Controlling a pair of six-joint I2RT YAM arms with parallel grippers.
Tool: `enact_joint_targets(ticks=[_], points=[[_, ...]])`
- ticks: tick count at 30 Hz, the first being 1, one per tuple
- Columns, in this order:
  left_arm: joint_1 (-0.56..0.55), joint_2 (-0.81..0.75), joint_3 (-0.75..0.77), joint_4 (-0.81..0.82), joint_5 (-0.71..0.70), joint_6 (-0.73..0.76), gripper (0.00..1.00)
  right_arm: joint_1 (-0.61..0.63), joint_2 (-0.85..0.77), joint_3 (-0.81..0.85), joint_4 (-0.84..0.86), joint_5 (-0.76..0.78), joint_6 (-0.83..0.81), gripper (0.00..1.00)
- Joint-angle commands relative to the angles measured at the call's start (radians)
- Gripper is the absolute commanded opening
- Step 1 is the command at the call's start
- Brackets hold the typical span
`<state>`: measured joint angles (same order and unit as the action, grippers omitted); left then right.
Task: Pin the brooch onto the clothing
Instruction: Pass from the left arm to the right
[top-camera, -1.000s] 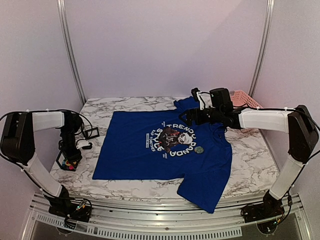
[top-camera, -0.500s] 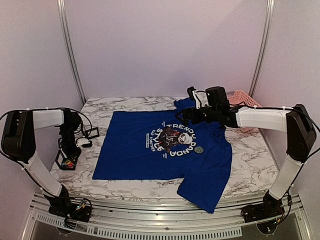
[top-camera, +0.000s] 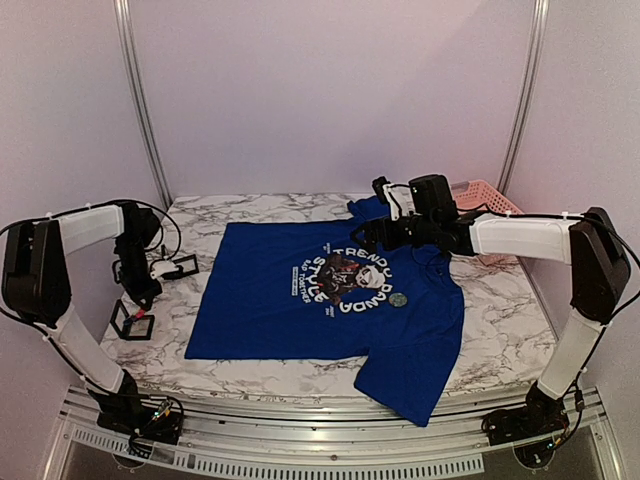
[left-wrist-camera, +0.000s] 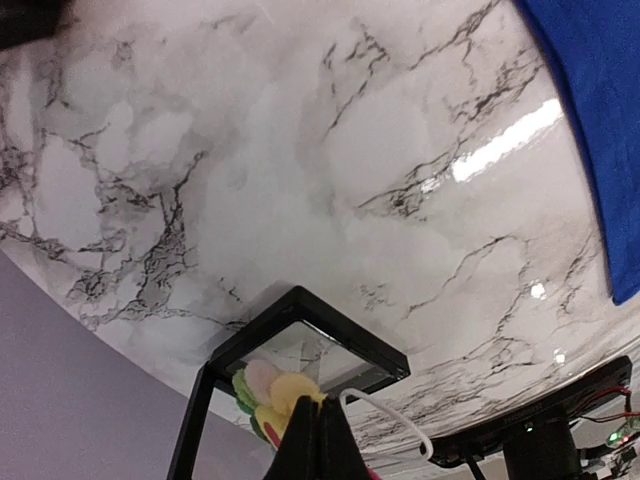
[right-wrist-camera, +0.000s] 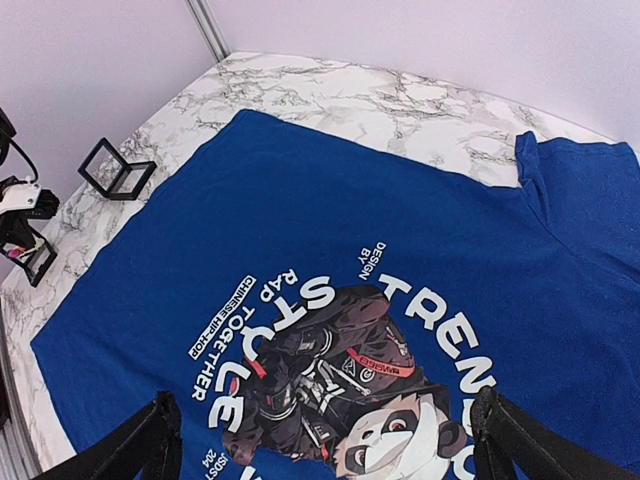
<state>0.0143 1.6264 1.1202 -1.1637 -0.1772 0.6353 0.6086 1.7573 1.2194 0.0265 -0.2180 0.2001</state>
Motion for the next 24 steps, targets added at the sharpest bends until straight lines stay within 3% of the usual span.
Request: enact_joint_targets(ticks=[1, 4, 9, 17, 24], points=[[0.010, -0.055, 0.077, -0.087, 0.090, -0.003, 0.00, 0.009, 0.003, 0.019, -0.003, 0.005, -0.014, 0.99], [0.007, -0.085, 0.116, -0.115, 0.188, 0.012, 0.00, 0.008, -0.014, 0.012, 0.009, 0.004, -0.020, 0.99], [-0.008, -0.153, 0.191, -0.141, 0.492, 0.046, 0.00, 0.011, -0.076, -0.041, 0.091, -0.038, -0.037, 0.99], [-0.198, -0.216, 0.352, -0.154, 0.746, 0.078, 0.00, 0.114, -0.165, -0.089, 0.178, 0.078, -0.183, 0.99], [-0.349, -0.241, 0.538, -0.269, 0.921, 0.102, 0.00, 0.179, -0.265, -0.148, 0.292, -0.169, -0.261, 0.99]])
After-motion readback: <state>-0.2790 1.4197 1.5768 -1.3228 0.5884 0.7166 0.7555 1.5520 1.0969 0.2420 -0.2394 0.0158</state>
